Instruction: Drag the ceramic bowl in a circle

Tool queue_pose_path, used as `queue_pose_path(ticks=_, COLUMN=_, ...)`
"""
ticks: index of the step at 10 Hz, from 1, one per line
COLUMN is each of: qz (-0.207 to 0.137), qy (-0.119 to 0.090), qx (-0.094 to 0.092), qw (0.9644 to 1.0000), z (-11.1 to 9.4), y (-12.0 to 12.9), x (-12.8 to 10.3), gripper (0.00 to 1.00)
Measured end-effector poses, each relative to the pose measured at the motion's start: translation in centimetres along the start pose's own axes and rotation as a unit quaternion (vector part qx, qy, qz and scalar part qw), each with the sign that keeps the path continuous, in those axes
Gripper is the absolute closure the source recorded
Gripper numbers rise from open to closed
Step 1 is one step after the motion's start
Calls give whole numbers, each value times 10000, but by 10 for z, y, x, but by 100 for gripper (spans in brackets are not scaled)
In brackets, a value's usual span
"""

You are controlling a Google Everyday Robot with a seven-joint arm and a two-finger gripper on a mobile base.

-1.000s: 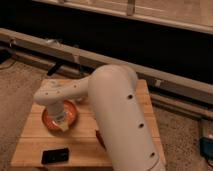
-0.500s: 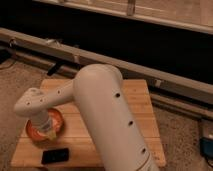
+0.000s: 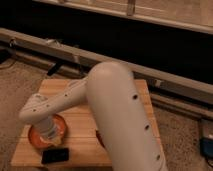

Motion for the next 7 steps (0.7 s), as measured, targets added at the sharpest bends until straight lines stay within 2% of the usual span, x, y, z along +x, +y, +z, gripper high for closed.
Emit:
queue_pose_path(ticks=2, qz=344, qy=-88, qx=-23, qw=9994, z=5, y=24, x=26, gripper=100)
queue_pose_path(ticks=4, qz=739, qy=-139, qx=-30, qw=9972, z=10, y=42, x=52, gripper=100)
queue_pose_path(ticks=6, qz=1102, qy=-128, qx=-16, qw=9938, z=8, y=45, x=82, gripper=100)
queue_pose_path(ticks=7, qz=1189, qy=-104, qx=-2, qw=9929, z=5, y=43, x=90, gripper=100)
